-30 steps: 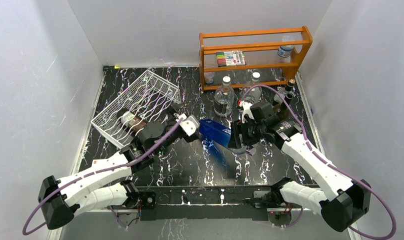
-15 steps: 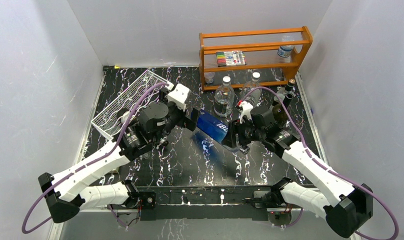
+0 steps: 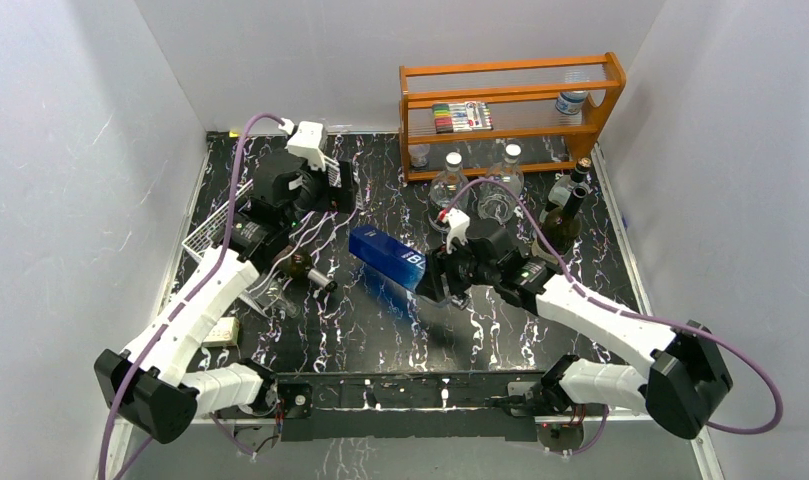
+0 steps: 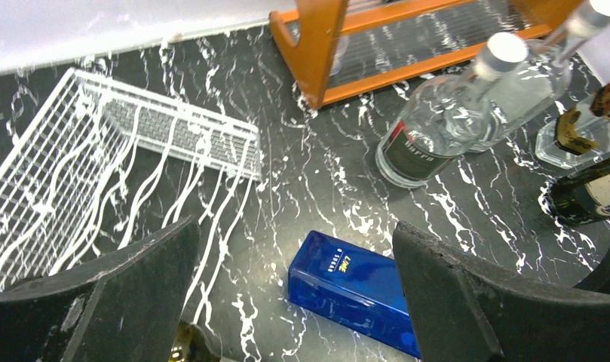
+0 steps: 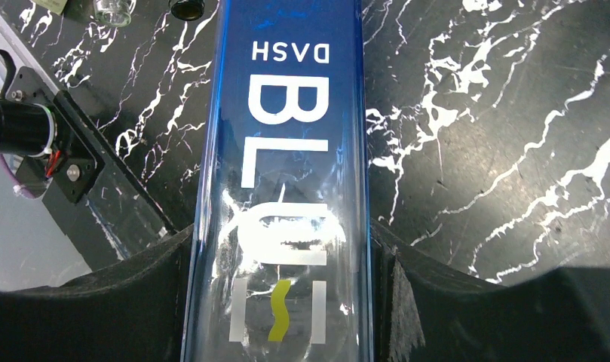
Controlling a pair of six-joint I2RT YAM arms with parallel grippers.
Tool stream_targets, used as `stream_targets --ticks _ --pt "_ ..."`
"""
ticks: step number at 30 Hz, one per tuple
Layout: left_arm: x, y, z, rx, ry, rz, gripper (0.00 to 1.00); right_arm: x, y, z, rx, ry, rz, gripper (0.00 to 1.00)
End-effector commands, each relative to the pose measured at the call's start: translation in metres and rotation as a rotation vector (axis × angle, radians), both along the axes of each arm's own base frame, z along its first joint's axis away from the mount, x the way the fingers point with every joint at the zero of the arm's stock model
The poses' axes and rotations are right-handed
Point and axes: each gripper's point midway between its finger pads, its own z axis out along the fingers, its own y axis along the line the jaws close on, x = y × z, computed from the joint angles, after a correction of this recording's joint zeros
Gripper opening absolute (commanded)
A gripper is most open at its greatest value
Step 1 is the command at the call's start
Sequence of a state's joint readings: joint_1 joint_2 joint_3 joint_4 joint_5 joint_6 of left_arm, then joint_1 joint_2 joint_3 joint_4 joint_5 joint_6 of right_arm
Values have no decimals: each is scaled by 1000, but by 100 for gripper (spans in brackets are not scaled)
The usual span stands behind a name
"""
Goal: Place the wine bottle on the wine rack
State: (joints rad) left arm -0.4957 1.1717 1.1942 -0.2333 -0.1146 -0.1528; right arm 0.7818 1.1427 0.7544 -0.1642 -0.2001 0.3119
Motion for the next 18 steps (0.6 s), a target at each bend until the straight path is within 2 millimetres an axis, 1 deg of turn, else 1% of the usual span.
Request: stream_targets --ticks 1,4,6,10,13,18 --pt "-6 10 14 -105 18 7 98 34 51 88 291 -281 28 0" --pt "-2 26 20 -122 -42 59 98 40 60 80 252 -290 56 0" --pt "3 33 26 -119 -74 90 98 42 67 82 246 -306 85 0" --pt "10 38 30 -94 -82 124 98 45 80 83 250 -311 139 0" --pt "9 41 32 -88 -93 130 98 47 89 82 257 -308 164 0" --pt "6 42 31 -80 -89 127 98 50 99 87 299 -313 172 0"
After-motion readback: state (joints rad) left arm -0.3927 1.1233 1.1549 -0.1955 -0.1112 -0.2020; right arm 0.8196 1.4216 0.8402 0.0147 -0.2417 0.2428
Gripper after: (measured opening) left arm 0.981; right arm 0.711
